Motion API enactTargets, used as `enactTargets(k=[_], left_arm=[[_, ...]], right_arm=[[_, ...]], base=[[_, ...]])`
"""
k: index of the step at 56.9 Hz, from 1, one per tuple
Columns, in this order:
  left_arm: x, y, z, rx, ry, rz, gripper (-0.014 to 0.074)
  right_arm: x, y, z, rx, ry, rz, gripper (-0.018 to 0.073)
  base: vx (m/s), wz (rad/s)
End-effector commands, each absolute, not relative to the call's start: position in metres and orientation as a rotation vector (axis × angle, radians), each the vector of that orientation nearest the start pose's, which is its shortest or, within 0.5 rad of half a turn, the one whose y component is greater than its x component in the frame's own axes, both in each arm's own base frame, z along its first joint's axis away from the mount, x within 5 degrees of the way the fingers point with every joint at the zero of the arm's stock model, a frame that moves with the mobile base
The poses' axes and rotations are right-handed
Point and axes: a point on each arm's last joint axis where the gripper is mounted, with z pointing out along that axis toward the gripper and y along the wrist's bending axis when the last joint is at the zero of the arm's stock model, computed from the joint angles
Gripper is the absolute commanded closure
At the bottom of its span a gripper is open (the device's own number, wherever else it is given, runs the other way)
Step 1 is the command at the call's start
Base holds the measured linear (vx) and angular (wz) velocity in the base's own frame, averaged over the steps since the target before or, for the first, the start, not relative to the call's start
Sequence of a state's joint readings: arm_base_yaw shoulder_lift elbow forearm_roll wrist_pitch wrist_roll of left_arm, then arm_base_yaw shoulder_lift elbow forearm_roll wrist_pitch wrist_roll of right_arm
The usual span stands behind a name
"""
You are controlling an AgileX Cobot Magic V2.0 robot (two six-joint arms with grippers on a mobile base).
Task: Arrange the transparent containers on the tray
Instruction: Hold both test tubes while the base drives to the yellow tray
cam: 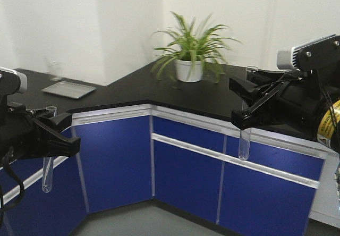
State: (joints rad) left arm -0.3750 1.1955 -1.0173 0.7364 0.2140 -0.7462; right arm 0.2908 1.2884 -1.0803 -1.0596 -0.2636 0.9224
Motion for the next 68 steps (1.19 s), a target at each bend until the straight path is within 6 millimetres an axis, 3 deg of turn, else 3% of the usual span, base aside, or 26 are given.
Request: enactTargets(k=[1, 68], left_arm=[[0.2516, -0.0897, 0.3959, 0.235, 1.72, -0.194, 0.0605], [0.2517, -0.0893, 0.3954, 0.233, 1.725, -0.189, 0.0604]], right_arm=[[0.2718, 0.1059, 0.4174, -0.505, 1.405, 0.34, 0.0571], [0.272, 0.1057, 0.4172, -0.503, 1.407, 0.338, 0.0571]], base=[[-0.28, 0.49], [-0.16, 0.5]])
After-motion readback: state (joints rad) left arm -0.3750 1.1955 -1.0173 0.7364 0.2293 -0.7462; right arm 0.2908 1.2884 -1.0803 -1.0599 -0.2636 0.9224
